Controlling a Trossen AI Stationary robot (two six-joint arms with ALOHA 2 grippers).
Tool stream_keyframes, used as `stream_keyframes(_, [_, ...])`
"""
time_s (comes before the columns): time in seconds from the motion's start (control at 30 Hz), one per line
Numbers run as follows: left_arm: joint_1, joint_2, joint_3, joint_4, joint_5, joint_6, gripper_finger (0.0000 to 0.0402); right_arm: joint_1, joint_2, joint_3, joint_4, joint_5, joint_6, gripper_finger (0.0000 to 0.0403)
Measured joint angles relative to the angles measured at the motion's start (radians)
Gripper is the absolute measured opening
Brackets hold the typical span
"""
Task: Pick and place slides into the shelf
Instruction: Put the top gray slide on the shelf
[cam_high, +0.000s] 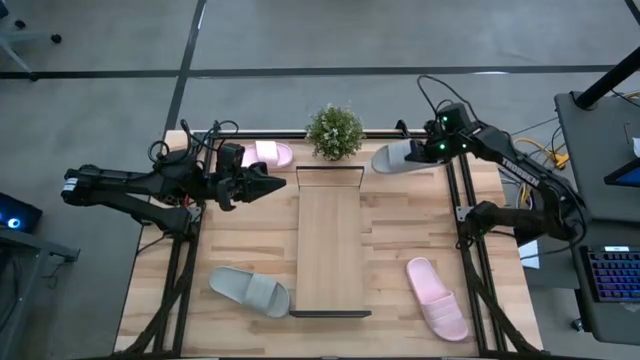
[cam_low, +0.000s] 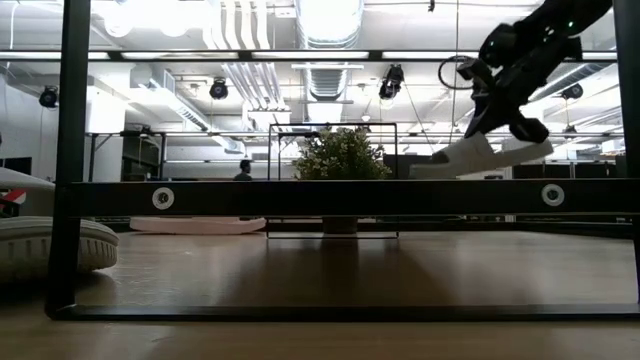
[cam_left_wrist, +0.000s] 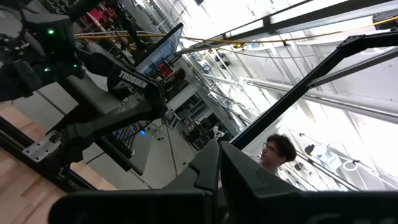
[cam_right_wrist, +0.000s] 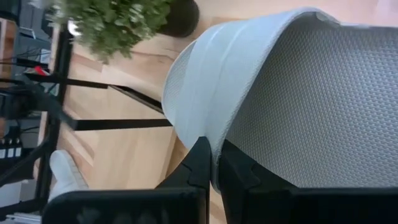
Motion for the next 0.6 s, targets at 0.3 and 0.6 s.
stream_keyframes(0.3, [0.000, 0.000, -0.009, 0.000, 0.000, 0.005, 0.0000, 0.001, -0.034, 0.143, -0.139, 0.044, -0.040, 0.0009])
stream_keyframes(0.6, [0.000, 0.000, -0.013, -0.001, 0.000, 0.005, 0.0000, 0.018, -0.060, 0.298, -0.203, 0.071, -0.029, 0.0009])
